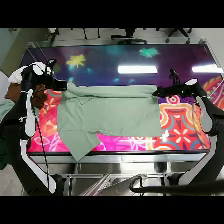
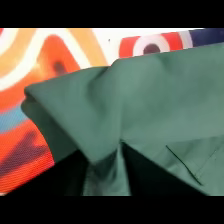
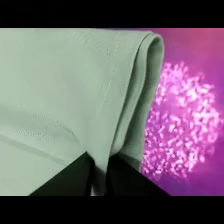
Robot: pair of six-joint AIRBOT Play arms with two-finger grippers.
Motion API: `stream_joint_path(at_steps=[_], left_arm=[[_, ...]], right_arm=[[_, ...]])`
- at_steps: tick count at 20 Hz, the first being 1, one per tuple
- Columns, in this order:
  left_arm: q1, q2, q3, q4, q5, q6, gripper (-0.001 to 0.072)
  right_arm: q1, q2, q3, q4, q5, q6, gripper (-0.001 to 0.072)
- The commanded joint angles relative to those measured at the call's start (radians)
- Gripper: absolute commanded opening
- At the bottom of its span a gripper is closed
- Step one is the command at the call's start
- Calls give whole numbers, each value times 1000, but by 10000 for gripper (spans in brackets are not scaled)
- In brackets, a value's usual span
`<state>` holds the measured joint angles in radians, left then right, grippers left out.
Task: Fold the shirts.
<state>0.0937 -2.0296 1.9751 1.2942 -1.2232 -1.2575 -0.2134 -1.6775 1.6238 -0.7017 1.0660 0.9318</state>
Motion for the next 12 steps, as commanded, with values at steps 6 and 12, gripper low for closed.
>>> stream_joint_path(at_steps=[6, 12], left_arm=[[67, 42, 0, -6, -255, -149, 497], [178, 260, -375, -14, -443, -210, 497]], right_arm=[[-58, 156, 0, -124, 103, 123, 435], [-168, 423, -299, -340, 299, 250, 434]])
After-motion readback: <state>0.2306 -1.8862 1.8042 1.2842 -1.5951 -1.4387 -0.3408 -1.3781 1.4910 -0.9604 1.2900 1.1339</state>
